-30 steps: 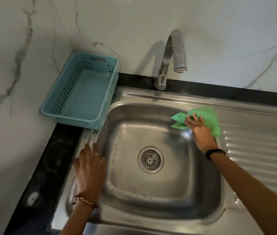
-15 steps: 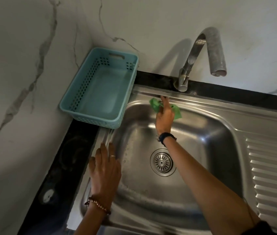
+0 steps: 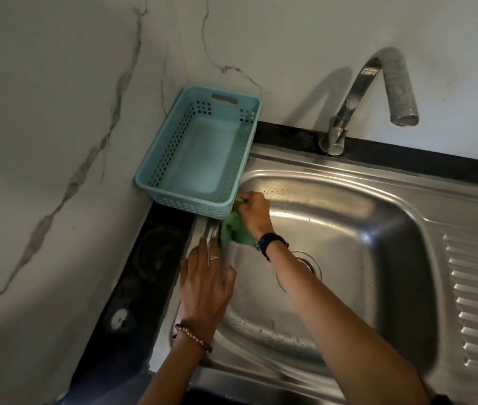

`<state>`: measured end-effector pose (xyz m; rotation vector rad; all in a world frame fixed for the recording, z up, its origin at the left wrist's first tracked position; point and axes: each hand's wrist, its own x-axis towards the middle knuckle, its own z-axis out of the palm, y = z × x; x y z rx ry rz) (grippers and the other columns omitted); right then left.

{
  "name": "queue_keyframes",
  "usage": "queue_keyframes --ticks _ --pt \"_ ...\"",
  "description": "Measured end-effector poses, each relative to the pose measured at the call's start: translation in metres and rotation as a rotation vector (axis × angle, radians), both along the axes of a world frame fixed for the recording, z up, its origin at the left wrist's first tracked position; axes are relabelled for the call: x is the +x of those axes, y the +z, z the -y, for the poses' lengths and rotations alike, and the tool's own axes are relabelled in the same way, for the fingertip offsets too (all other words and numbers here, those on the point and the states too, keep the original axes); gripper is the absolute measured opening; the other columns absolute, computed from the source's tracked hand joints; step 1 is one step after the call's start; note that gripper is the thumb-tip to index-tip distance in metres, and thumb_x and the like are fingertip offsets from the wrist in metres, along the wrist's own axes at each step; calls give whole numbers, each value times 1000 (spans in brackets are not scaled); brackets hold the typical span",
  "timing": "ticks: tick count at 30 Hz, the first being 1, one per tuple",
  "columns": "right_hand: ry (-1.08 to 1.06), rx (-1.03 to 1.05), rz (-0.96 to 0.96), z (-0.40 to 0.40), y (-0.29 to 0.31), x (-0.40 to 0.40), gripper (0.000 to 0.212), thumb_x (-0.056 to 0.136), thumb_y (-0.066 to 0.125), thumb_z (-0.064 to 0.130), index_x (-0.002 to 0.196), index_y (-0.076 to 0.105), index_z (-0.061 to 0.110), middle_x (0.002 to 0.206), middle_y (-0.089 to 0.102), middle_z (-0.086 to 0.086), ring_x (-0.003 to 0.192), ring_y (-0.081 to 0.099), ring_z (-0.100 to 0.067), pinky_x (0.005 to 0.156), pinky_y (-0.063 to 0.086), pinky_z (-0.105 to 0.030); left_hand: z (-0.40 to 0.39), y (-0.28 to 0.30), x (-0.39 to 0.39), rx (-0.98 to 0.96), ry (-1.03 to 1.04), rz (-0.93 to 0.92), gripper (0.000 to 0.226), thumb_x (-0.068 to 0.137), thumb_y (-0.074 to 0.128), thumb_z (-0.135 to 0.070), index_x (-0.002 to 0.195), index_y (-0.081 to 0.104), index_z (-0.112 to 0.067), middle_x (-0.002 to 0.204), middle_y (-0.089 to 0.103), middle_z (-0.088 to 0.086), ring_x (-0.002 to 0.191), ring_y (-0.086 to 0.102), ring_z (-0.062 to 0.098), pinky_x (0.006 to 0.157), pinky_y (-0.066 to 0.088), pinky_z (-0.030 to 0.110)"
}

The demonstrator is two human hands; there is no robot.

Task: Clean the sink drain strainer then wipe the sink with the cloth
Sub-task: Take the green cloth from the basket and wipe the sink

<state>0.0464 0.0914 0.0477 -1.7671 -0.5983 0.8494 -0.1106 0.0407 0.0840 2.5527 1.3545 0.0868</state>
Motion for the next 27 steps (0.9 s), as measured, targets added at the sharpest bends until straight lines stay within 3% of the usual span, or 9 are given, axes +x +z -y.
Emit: queue_keyframes --ticks 2,5,8,10,13,18,23,27 --pt "19 -43 -84 11 3 -14 19 85 57 -4 101 68 -4 105 70 -16 92 67 -22 77 54 -18 0 2 -2 -32 25 102 61 84 27 -34 122 54 5 120 61 25 105 61 36 91 51 46" --pt "75 -89 -143 35 7 -29 18 82 64 3 97 70 -4 101 72 -18 87 66 -19 70 52 -11 -2 3 -9 -37 20 181 65 84 21 -38 119 54 5 116 61 26 106 59 39 93 46 44" --pt "163 -169 -182 58 13 -34 22 80 70 13 97 71 -1 102 71 -18 89 66 -21 85 53 -25 -6 5 -11 -83 20 110 72 83 11 -49 121 52 -4 123 58 17 114 52 33 98 39 39" --pt "174 -192 -187 72 21 -33 24 79 71 18 96 72 1 99 72 -16 88 67 -21 83 54 -26 -13 6 -6 -55 73 62 56 91 25 -52 109 57 -10 118 59 12 110 53 31 91 42 39" --pt "104 -157 -130 87 37 -29 17 81 67 15 92 72 4 92 72 -15 71 64 -13 65 51 -17 -26 12 9 -62 148 5 51 91 36 -53 99 64 -10 114 62 11 109 55 31 90 42 41" --pt "-14 -66 -79 99 63 -19 14 82 66 14 92 73 7 90 72 -10 81 65 -19 80 52 -32 -40 18 23 -97 191 70 57 91 37 -53 92 68 -5 103 68 22 102 61 36 92 39 40" --pt "-111 6 -90 119 75 -8 9 85 63 15 82 72 16 81 69 -4 75 64 -18 79 53 -37 -52 29 37 -69 146 166 55 94 40 -43 91 66 5 99 68 28 96 63 40 85 45 40" --pt "-191 50 -99 134 81 -1 11 86 62 14 80 71 15 80 68 -5 76 63 -19 76 53 -35 -66 34 48 -87 106 171 60 94 39 -45 89 67 7 97 68 28 94 63 39 84 48 40"
